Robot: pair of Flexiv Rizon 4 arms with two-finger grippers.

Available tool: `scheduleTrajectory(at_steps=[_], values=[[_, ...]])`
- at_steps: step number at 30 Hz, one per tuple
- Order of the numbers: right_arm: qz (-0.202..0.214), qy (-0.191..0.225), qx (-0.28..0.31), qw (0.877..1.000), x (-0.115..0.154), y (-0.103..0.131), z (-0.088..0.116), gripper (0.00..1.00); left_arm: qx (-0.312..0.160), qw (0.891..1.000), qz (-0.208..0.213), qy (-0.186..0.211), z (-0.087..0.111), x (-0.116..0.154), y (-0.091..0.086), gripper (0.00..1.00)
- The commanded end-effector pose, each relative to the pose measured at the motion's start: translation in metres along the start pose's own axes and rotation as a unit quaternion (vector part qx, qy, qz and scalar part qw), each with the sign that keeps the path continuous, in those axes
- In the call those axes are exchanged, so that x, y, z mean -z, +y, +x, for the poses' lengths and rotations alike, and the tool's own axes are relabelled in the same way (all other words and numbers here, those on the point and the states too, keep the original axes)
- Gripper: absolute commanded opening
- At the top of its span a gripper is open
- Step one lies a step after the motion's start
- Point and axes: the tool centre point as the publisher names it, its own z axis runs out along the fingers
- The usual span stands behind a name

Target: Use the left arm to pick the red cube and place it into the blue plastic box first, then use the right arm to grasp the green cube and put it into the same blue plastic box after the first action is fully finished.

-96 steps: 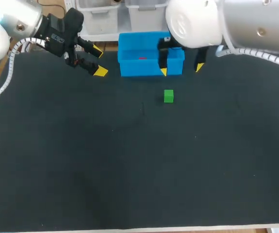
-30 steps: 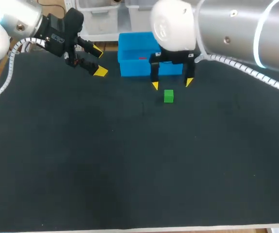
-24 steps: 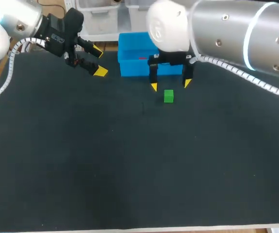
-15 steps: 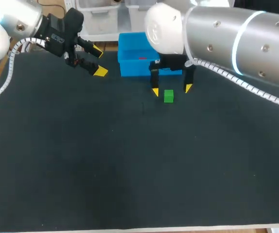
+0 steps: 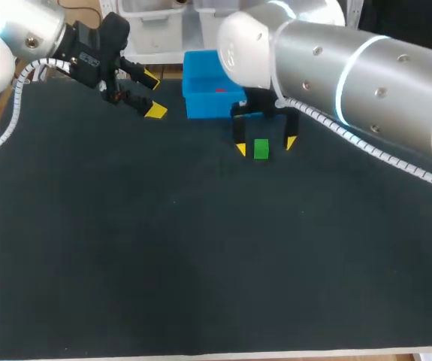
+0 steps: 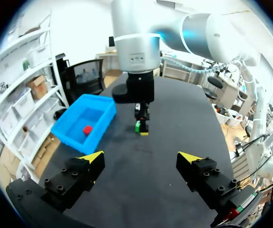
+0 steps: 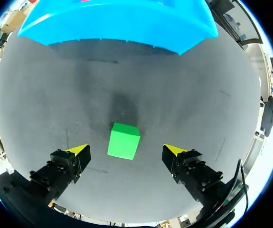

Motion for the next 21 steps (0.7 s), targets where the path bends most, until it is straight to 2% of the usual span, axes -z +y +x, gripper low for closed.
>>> scheduleTrajectory(at_steps=[1, 7, 13, 21], values=[[0.005, -0.001, 0.003, 1.000, -0.003, 0.003, -0.003, 1.00, -0.002, 1.000, 0.000, -0.002, 0.001, 0.000, 0.000, 1.00], [0.017, -0.027, 0.006, 0.999, -0.006, 0.004, -0.005, 1.00, -0.002, 1.000, 0.000, -0.002, 0.001, 0.000, 0.000, 1.00], [-0.004, -0.059, -0.003, 0.998, -0.009, 0.002, -0.002, 1.00, -0.002, 1.000, 0.000, -0.002, 0.001, 0.000, 0.000, 1.00], [-0.005, -0.081, -0.024, 0.996, -0.013, 0.000, 0.005, 1.00, -0.002, 1.000, 0.000, -0.002, 0.001, 0.000, 0.000, 1.00]])
